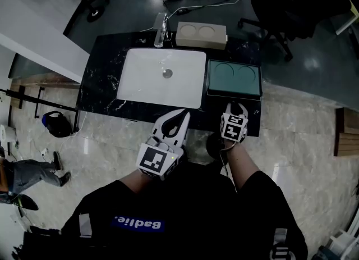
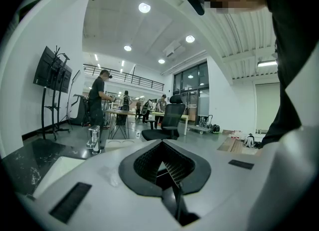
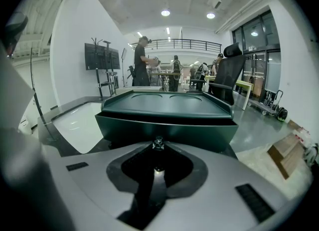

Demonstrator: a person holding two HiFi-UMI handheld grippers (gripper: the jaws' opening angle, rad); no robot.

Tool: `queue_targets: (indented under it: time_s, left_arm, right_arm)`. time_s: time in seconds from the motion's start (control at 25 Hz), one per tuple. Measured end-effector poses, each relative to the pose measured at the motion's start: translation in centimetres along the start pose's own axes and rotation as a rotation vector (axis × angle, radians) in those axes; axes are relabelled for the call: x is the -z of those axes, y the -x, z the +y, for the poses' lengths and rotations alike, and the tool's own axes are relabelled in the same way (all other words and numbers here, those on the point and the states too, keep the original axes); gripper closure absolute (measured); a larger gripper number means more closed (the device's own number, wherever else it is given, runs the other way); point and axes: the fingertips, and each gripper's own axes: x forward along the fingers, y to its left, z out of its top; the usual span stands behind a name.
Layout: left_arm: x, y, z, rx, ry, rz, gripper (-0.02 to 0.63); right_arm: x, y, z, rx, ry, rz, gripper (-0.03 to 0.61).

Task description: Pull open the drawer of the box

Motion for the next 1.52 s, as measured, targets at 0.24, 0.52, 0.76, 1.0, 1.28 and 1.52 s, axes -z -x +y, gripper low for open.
queue_targets:
  time_s: [0.24, 0.52, 0.76, 1.0, 1.28, 1.52]
  left_arm:
    - [-0.3, 0.2, -0.6, 0.020, -0.013, -0.012, 0.626]
    - [-0.5, 0.5, -1.3, 0.035, -0.007, -0.031, 0.626]
    - [-0.5, 0.8, -1.5, 0.044, -0.013, -0.025, 0.626]
    - [-0.3, 1.1, -1.6, 0.053, -0.020, -0.015, 0.626]
    - [-0.2, 1.3, -1.7, 0.056, -0.020, -0.022, 0.626]
    - [-0.2, 1.5, -1.9, 0.060, -0.019, -0.029, 0.626]
  right_arm:
    - [0.6, 0.7, 0.1, 0.002, 0.004, 0.001, 0.511]
    - [1.3, 1.3, 0.3, 0.004, 0.005, -0.004, 0.511]
    - [1.4, 1.7, 0.3, 0.008, 0.004, -0.001, 0.511]
    - [1.9, 2.1, 0.4, 0.013, 0.003, 0.006, 0.511]
    - [2.2, 2.4, 0.4, 0.016, -0.001, 0.006, 0.511]
    - [2.6, 2.8, 0.4, 0.017, -0.001, 0.009, 0.511]
